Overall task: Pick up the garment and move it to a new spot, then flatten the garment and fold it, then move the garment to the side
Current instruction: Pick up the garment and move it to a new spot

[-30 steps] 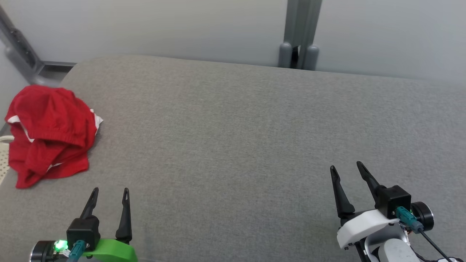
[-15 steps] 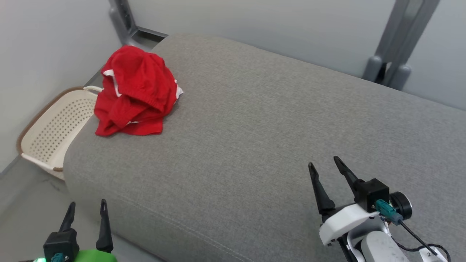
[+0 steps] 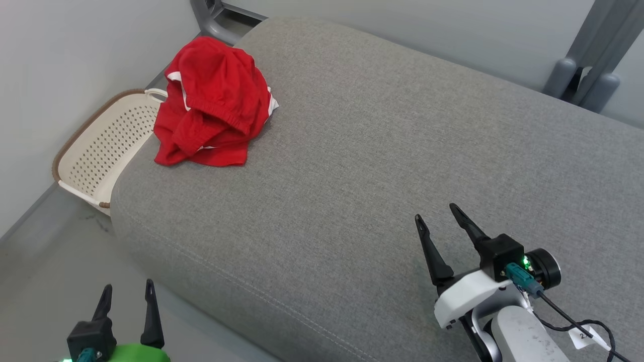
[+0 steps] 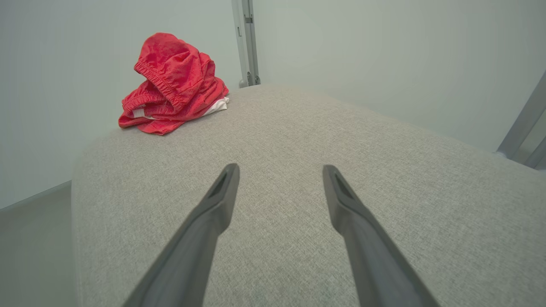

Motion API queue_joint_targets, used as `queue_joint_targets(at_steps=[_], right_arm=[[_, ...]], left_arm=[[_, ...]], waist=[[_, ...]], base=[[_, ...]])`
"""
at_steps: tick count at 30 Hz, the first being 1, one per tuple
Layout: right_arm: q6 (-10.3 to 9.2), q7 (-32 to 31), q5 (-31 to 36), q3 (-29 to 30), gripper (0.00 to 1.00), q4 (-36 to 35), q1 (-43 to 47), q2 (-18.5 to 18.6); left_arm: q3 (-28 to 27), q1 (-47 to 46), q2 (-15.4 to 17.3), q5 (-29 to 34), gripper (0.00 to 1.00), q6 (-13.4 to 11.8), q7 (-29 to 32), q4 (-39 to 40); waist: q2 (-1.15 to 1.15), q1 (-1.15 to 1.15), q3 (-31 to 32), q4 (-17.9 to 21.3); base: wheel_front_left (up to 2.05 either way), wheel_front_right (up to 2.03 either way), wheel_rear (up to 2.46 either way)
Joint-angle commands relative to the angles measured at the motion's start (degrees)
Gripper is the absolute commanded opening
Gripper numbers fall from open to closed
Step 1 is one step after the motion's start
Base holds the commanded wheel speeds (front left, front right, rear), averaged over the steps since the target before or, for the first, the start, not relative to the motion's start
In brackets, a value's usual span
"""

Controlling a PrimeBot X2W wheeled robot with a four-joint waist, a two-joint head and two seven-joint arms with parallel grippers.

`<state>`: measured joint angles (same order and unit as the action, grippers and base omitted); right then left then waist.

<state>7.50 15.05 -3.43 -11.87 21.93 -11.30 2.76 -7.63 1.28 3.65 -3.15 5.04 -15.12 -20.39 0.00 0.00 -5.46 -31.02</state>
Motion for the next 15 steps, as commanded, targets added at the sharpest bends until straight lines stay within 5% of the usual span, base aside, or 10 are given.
queue_joint_targets(at_steps=[1, 15], right_arm=[[-0.02, 0.2, 0.8, 0.4, 1.0, -0.2, 0.0, 0.3], [-0.02, 0.2, 4.1, -0.4, 1.0, -4.0, -5.9, 2.7]], left_arm=[[-0.2, -2.5, 0.0, -0.3, 1.0, 0.3, -0.1, -0.6], [-0.7, -21.7, 3.7, -2.7, 1.0, 2.4, -0.1, -8.8]], waist=[[0.0, 0.0, -0.8, 0.1], [0.0, 0.0, -14.7, 6.8]], base=[[0.0, 0.0, 0.0], [0.0, 0.0, 0.0]])
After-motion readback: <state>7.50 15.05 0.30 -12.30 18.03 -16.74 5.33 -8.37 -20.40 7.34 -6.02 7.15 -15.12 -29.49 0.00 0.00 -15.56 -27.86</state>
